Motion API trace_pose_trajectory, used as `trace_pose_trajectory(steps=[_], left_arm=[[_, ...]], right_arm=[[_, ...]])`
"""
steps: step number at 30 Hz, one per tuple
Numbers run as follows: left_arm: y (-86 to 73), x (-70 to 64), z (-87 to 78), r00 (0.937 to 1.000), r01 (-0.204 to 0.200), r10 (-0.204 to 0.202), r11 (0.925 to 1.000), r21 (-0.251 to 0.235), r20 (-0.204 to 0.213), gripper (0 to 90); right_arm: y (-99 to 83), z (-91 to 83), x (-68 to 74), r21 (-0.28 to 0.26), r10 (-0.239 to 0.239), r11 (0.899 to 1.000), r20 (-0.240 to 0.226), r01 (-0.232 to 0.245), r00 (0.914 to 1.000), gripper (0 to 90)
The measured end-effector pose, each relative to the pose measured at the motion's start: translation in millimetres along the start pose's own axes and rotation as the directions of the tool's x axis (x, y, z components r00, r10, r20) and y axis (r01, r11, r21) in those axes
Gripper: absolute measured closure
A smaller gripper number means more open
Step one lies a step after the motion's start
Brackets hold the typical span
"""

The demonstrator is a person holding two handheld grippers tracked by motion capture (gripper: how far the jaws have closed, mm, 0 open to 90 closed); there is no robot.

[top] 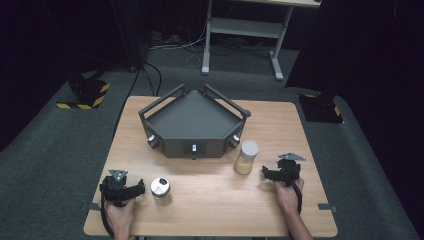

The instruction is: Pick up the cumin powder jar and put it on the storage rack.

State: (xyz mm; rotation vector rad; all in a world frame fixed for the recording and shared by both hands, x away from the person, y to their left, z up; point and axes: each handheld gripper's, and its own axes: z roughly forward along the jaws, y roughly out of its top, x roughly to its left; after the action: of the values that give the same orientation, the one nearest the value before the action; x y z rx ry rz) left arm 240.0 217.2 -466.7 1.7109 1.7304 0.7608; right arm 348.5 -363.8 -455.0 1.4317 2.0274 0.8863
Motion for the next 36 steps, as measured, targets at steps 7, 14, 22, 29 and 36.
trace_pose_trajectory(steps=[7, 14, 22, 29, 36], left_arm=[[1.3, -0.5, 1.1, 1.0000, -0.001, 0.001, 1.0000, 0.004, 0.001, 3.8], [2.9, -2.9, 2.1, 1.0000, -0.001, 0.001, 1.0000, 0.009, -0.005, 2.4], [3.0, -3.3, 1.5, 1.0000, -0.008, 0.008, 0.9999, 0.014, 0.001, 0.8], [-3.8, 2.3, -3.9, 0.9988, -0.017, 0.017, 0.9999, -0.003, 0.046, 0.6], [-12.6, 13.8, -12.0, 0.9931, 0.000, 0.002, 0.9999, -0.013, 0.117, 1.3]], right_arm=[[0.0, 0.0, 0.3, 0.000, 0.000, 1.000, 0.001, 0.000, 1.0000, 5.3], [-0.1, 0.0, 0.4, 0.000, 0.000, 1.000, 0.002, 0.000, 1.0000, 5.4], [-0.1, -0.2, 1.1, 0.000, 0.001, 1.000, 0.004, -0.001, 1.0000, 5.6], [-0.1, -0.2, 1.1, 0.000, 0.002, 1.000, 0.004, -0.002, 1.0000, 5.6], [-0.1, -0.2, 1.3, 0.000, 0.002, 1.000, 0.005, -0.002, 1.0000, 5.6]])
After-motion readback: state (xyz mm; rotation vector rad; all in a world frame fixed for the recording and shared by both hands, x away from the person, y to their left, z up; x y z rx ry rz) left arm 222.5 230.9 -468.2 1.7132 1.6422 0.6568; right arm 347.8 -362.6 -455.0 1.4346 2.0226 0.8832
